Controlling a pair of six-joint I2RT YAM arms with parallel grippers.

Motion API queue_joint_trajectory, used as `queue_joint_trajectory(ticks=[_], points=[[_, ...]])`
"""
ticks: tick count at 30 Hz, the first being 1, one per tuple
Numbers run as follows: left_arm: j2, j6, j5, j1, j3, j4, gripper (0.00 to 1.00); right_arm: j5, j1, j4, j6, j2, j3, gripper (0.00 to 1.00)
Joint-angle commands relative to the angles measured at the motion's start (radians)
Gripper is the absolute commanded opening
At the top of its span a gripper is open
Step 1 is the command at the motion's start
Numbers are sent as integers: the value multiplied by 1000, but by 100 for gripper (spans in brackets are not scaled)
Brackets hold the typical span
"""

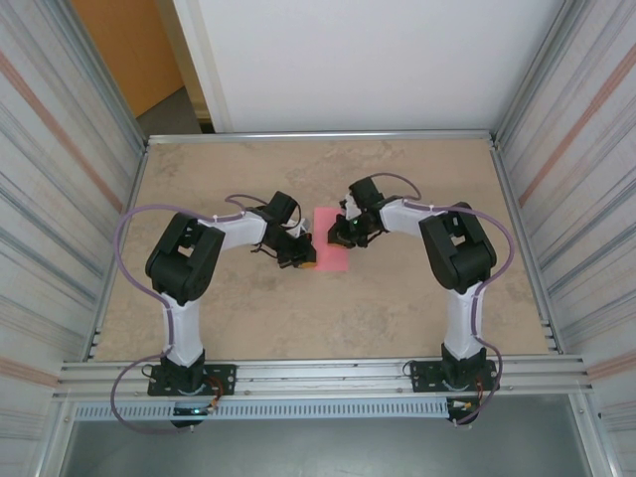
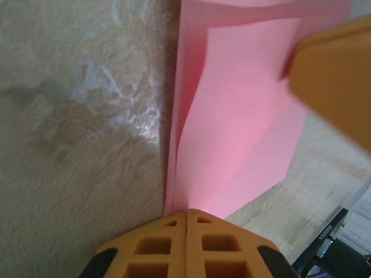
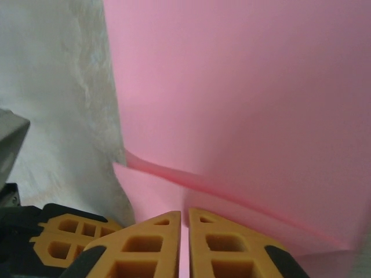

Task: Fold a paper plane with a square sheet of paper (pick it up from the middle)
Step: Fold the triangle a second time at the center of the table, then turn over the paper at the center of the table.

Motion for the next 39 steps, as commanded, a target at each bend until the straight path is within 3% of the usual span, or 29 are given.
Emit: queue_joint_trajectory(ticks=[1, 9, 26, 31, 34, 39], points=[[35, -13, -43, -2, 2, -80, 0, 32, 31, -12, 4, 2, -2, 8], [41, -24, -44, -1, -2, -81, 0, -8, 30, 0, 3, 22, -17, 5], [30, -38, -25, -2, -13, -81, 0, 7, -206, 17, -6, 34, -12, 9], [-50, -37, 8, -13, 53, -30, 1, 10, -196, -11, 35, -68, -36, 17], [-77, -54, 7, -10, 81, 18, 10, 5, -187, 8, 108, -119, -96, 28], [-30, -71, 0, 5, 123, 67, 19, -39, -161, 82, 236, -162, -190, 37]])
